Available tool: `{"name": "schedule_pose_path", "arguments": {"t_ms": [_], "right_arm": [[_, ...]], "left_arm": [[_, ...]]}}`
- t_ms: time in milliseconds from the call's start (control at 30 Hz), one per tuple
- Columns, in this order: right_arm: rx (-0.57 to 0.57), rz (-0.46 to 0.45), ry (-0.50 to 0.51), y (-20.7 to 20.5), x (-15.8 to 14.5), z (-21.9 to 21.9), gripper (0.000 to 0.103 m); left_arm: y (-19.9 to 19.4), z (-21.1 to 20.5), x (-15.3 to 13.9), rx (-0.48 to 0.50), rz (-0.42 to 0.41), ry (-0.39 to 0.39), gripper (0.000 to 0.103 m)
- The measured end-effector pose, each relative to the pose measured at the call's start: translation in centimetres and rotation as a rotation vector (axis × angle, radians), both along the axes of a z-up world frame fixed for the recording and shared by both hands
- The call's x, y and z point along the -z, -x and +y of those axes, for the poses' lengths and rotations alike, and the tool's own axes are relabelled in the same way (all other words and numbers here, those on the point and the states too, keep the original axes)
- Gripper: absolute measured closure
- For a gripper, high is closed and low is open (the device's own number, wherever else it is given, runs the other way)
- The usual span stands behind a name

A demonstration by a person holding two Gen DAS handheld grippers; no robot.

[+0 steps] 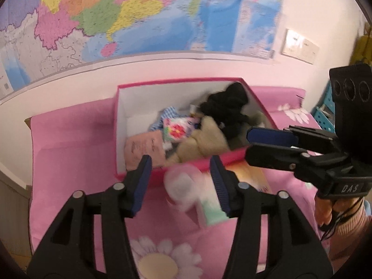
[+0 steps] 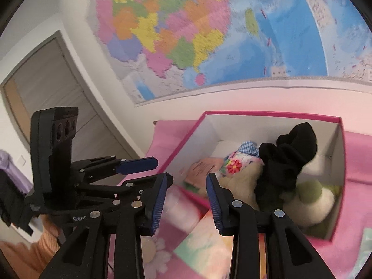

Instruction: Organize soft objects

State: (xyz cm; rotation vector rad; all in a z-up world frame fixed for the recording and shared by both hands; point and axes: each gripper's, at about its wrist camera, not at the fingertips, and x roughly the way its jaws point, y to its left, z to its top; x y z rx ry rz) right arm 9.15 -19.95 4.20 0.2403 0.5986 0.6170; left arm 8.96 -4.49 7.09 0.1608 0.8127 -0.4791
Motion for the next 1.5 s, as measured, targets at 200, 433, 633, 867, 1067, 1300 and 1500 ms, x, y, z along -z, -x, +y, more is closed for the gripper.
{"name": "schedule_pose_path", "arguments": {"t_ms": [200,433,633,867,1067,1300,1500], "right_arm": [[-0.080,0.001,0.017,5.3,0.5,-0.7,0.055],[-0.114,0.114,0.037,10.9,4.5,-2.6,0.053],[-0.127,0.283,0.046,13.7,9.2,-3.7,0.053],[-0.188,0.455,0.040,17.2,13.3,-3.9,0.053],[-0.218,0.504,0.046,19.3,13.8,-3.8,0.052],[-0.248,0.503,-0.007,19.1,14.5,-2.4,0.052],[-0.118,0.427,-0.043,16.7,14.2,-2.5,0.053]], "left_arm": [[4.6,-0.4,0.9,0.075,0.035,-0.026,0.047],[8.4,-0.1,4.1,0.141,0.140,-0.080,0.047],[11.2,-1.2,7.9,0.222,0.263,-0.138,0.047],[14.4,-3.1,11.8,0.328,0.393,-0.217,0.047],[15.1,-3.2,12.3,0.347,0.430,-0.199,0.047],[14.9,-3.0,12.5,0.339,0.444,-0.157,0.044],[13.8,-2.7,12.8,0.287,0.454,-0.099,0.044]]}}
